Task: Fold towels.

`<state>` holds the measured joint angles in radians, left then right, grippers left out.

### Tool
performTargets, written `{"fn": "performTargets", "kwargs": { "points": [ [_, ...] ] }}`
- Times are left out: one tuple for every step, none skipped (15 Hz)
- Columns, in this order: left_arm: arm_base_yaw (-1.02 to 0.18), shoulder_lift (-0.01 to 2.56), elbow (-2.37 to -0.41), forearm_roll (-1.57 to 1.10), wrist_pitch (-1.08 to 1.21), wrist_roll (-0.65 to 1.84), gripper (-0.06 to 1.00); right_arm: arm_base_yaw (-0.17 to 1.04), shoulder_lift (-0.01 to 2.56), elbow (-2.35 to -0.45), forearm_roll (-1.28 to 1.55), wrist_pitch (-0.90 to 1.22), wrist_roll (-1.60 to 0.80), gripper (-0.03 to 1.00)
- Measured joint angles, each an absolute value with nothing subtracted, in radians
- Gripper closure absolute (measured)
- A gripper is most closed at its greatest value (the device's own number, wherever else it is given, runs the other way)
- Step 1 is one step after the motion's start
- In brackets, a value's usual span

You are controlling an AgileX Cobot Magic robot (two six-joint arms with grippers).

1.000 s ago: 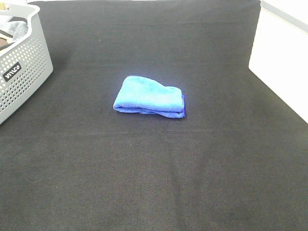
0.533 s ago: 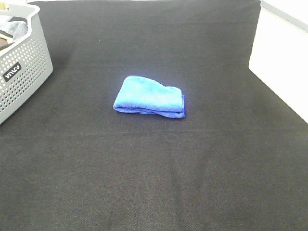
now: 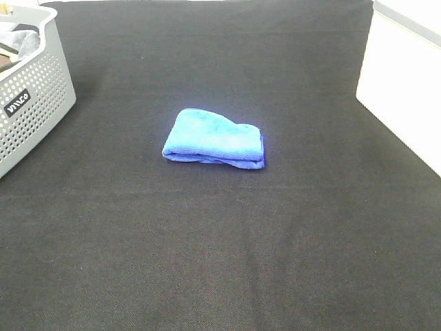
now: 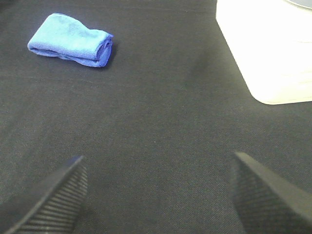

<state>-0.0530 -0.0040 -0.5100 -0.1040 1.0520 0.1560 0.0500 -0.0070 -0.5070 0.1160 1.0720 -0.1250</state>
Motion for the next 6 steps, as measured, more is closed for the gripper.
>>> {"fn": "performTargets", "kwargs": {
  "points": [
    [-0.053, -0.004, -0.510, -0.104, 1.052, 0.156, 0.25, 0.050, -0.007, -0.507, 0.120, 1.072, -0.125, 0.21],
    [-0.053, -0.004, -0.510, -0.104, 1.052, 0.156, 0.25, 0.050, -0.007, -0.507, 0.124, 1.072, -0.125, 0.21],
    [-0.053, -0.004, -0.510, -0.104, 1.052, 0.156, 0.25, 0.050, -0.007, -0.507, 0.129, 1.072, -0.125, 0.21],
    [-0.053, -0.004, -0.510, -0.104, 1.052, 0.155, 0.25, 0.050, -0.007, -0.507, 0.132, 1.072, -0.125, 0.21],
    [-0.053, -0.004, -0.510, -0.104, 1.052, 0.155, 0.25, 0.050, -0.007, -0.507, 0.132, 1.072, -0.125, 0.21],
    [-0.053, -0.004, -0.510, -0.104, 1.052, 0.155, 0.25, 0.050, -0.007, -0.507, 0.132, 1.072, -0.125, 0.21]
  ]
}}
